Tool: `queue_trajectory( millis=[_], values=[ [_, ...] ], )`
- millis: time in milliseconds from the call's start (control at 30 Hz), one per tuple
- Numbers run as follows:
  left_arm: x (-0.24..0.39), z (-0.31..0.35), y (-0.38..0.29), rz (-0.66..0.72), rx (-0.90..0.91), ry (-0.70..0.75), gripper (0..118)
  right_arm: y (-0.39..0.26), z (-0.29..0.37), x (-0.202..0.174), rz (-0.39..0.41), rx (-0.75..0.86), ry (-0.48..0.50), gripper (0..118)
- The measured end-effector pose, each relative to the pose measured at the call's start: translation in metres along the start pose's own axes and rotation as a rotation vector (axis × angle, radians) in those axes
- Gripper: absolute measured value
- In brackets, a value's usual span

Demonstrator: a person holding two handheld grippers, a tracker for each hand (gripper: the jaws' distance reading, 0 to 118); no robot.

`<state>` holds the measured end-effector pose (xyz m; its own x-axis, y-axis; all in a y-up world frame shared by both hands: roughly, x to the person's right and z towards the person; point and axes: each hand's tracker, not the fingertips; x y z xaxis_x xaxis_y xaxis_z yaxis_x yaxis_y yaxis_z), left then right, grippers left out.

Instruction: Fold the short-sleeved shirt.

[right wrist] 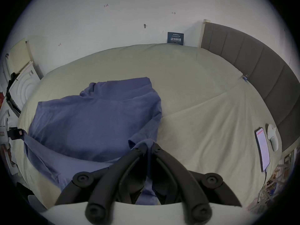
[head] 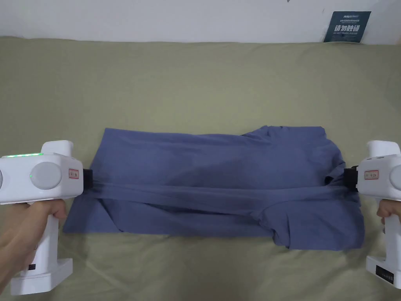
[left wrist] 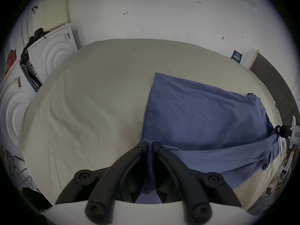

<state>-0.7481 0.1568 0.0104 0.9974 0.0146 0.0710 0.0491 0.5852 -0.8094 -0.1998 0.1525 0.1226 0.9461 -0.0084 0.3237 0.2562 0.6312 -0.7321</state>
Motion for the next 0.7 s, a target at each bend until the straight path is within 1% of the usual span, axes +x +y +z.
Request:
queue_trajectory(
  millis=[100,233,267,300,333,367,400,433,467,500,567,600,633,667,700],
  values=[
    [0.003,-0.006,-0.001,-0.006,-0.009,0.006,9,0.001,-0.008,-0.002,0.013,-0.003,-0.013,7],
    [0.001,-0.009,-0.006,-0.001,-0.011,0.004,9,0.001,-0.01,-0.003,0.009,0.003,-0.011,7],
    [-0.001,-0.008,-0.007,0.018,0.003,-0.022,12,-0.001,-0.01,-0.003,0.013,-0.003,-0.01,7],
    [-0.003,-0.007,-0.008,0.016,0.01,-0.035,31,-0.002,-0.009,-0.003,0.014,-0.003,-0.014,8],
    [-0.005,-0.005,-0.008,0.025,0.003,-0.021,69,-0.003,-0.005,-0.002,0.014,0.004,-0.03,17],
    [-0.007,-0.003,-0.01,0.028,0.007,-0.013,117,-0.005,-0.001,0.0,0.014,0.006,-0.05,63],
    [-0.007,0.013,-0.01,0.011,0.079,-0.017,118,-0.008,0.004,0.003,0.01,0.0,-0.046,108],
    [-0.01,0.024,-0.011,0.018,0.06,0.002,111,-0.008,0.02,0.008,-0.044,0.11,-0.01,116],
    [-0.013,0.033,-0.011,0.01,0.06,0.002,110,-0.011,0.029,0.01,-0.032,0.065,-0.006,105],
    [-0.02,0.033,-0.018,0.015,0.075,0.001,110,-0.013,0.039,0.013,-0.03,0.049,-0.004,102],
    [-0.028,0.05,-0.027,0.025,0.082,-0.009,107,-0.039,0.054,0.017,-0.043,0.07,0.011,106],
    [-0.032,0.057,-0.034,0.037,0.081,-0.013,100,-0.048,0.062,0.019,-0.038,0.073,0.012,104],
    [-0.033,0.056,-0.046,0.039,0.073,-0.017,84,-0.058,0.069,0.021,-0.029,0.071,0.021,97],
    [-0.035,0.058,-0.055,0.043,0.067,-0.018,41,-0.07,0.074,0.02,-0.028,0.07,0.029,66],
    [-0.037,0.057,-0.063,0.042,0.056,-0.016,0,-0.08,0.078,0.021,-0.036,0.072,0.041,24]
  ],
)
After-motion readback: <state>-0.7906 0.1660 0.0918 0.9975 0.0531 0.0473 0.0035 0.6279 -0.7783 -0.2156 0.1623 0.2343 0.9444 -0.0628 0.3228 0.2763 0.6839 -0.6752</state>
